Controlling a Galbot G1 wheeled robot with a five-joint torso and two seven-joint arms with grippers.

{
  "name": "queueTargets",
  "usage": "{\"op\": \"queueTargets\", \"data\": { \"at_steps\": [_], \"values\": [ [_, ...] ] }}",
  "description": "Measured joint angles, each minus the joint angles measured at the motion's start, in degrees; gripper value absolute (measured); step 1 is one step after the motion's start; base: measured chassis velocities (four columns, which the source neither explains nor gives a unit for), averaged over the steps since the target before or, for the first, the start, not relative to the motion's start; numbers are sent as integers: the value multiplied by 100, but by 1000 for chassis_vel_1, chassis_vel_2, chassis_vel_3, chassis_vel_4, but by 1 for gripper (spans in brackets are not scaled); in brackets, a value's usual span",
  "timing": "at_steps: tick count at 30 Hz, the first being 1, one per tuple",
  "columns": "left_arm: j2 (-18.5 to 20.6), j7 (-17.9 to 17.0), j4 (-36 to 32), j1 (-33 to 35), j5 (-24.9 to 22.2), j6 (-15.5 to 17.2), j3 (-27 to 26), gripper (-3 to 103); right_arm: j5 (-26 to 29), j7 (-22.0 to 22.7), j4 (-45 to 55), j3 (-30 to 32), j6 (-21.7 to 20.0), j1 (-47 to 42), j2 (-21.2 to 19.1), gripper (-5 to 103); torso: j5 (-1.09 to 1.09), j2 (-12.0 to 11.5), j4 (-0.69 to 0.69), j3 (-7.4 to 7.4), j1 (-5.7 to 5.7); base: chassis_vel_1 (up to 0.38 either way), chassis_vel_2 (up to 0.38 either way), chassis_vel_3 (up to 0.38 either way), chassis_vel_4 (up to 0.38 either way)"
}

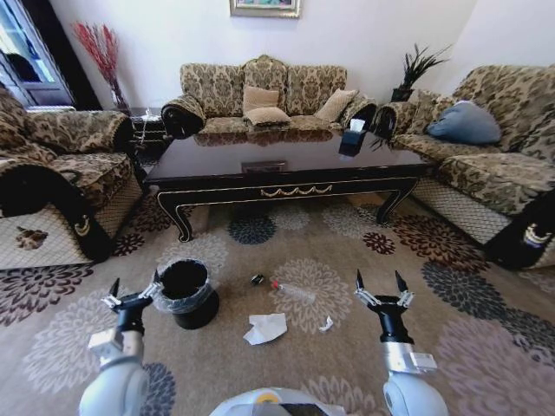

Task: Move to the front of the table and pick up the trash from the floor, then place it into the trash bin.

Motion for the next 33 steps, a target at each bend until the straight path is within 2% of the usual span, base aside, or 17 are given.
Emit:
{"op": "queueTargets", "data": {
  "at_steps": [1,2,5,6,7,8,10,13,21,33],
  "values": [
    [144,-215,-26,-162,-359,469,-17,100,-10,2,0,1,-3,-9,5,100,0,0,1,0,0,0,0,0,0],
    [144,-215,-26,-162,-359,469,-17,100,-10,2,0,1,-3,-9,5,100,0,0,1,0,0,0,0,0,0],
    [530,-746,91,-636,-1314,1872,-61,100,-100,-15,0,-13,-52,-1,40,100,1,0,-1,0,0,0,0,0,0],
    [603,-865,210,-754,-1586,2216,-77,100,-138,-17,-5,-14,-71,12,53,100,0,0,0,0,0,0,0,0,0],
    [643,-938,331,-843,-1796,2440,-85,100,-163,-18,-9,-14,-92,19,62,100,-1,0,0,0,0,0,0,0,0],
    [643,-938,331,-843,-1796,2440,-85,100,-163,-18,-9,-14,-92,19,62,100,-1,0,0,0,0,0,0,0,0],
    [681,-1008,758,-1105,-2374,2741,-101,100,-182,-22,-10,-16,-143,19,71,100,-1,0,2,0,0,0,0,0,0],
    [677,-897,1189,-1357,-2620,2786,-76,100,-185,-34,-37,-12,-150,12,68,100,-1,0,1,1,1,0,0,0,0],
    [703,-792,2104,-1969,-2817,2747,145,100,-189,-56,-168,2,-146,-5,87,100,0,0,0,0,1,0,0,0,0],
    [648,-729,2876,-2142,-2883,2703,250,100,-223,-52,-260,-16,-136,-7,141,100,0,0,1,0,1,0,0,0,0]
  ]
}}
